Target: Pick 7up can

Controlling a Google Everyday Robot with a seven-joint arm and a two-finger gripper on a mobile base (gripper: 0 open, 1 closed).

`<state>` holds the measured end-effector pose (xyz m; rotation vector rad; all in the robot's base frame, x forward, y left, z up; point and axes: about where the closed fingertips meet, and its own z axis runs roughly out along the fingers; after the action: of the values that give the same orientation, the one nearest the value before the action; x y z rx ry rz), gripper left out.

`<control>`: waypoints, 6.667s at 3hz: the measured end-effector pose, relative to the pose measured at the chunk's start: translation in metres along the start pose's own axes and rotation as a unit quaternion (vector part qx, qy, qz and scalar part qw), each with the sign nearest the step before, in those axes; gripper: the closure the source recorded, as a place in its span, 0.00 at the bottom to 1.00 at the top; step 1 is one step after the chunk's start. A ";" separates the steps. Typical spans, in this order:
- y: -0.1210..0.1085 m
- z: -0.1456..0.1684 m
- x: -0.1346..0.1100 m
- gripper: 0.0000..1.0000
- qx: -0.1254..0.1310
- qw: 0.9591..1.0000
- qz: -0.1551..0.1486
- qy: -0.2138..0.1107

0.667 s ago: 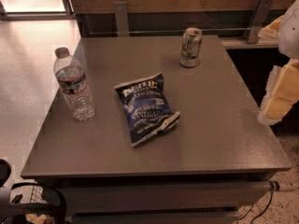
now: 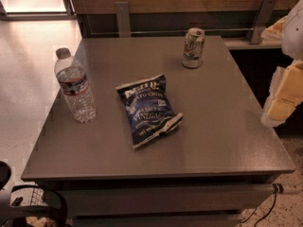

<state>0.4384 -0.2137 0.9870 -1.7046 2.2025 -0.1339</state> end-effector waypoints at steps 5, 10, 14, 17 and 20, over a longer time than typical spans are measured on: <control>-0.116 0.014 0.021 0.00 0.159 0.945 0.147 -0.245; -0.238 0.145 -0.047 0.00 0.053 0.861 0.186 -0.471; -0.259 0.200 -0.081 0.00 0.035 0.824 0.194 -0.531; -0.257 0.210 -0.098 0.72 0.036 0.825 0.183 -0.533; -0.255 0.212 -0.104 1.00 0.032 0.824 0.181 -0.535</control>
Offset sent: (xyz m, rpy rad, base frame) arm 0.1307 -0.0907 0.0113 0.6477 -0.5274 -0.2751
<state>0.7654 -0.1543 0.8849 -0.8742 1.5239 0.6766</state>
